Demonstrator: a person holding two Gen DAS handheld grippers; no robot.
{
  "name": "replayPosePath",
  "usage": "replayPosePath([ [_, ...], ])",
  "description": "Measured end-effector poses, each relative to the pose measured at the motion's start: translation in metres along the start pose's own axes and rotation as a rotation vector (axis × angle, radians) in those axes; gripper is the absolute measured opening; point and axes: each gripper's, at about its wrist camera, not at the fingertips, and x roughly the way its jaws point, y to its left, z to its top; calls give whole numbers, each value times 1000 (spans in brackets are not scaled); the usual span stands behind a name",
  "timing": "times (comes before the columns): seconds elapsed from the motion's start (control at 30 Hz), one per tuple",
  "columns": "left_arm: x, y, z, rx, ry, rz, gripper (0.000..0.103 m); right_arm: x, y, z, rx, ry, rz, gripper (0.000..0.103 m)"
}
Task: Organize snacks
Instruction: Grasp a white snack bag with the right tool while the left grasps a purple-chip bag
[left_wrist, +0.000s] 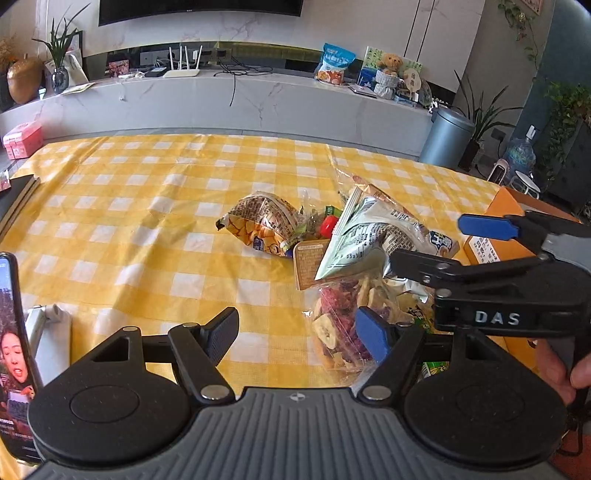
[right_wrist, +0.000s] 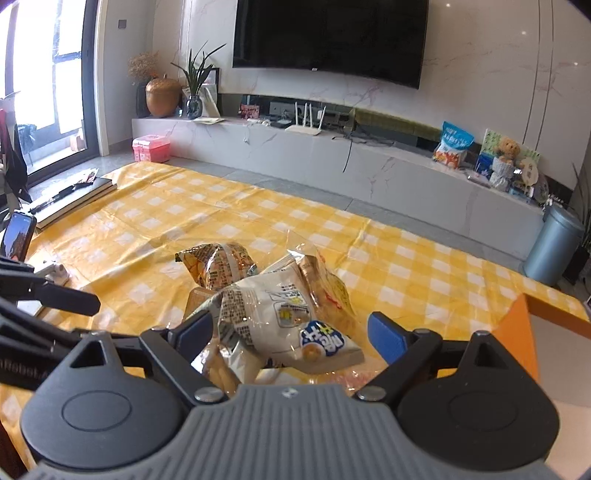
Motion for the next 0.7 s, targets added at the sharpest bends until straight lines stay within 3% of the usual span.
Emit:
replayPosePath([
  [0.33,15,-12,-8,7,28,-63,90,28,-10,-10,110,79,40,86],
  [0.5,21,-21,-13,-14,35,-90,92,20,-13,-18,147,70,72,73],
  [0.63,24,-26,-17,-28,32,-94,92,9,-10,-20,127,55,50,60],
  [0.7,24,-29,-17,-42,18,-93,92,0,-12,-21,139,39,37,59],
])
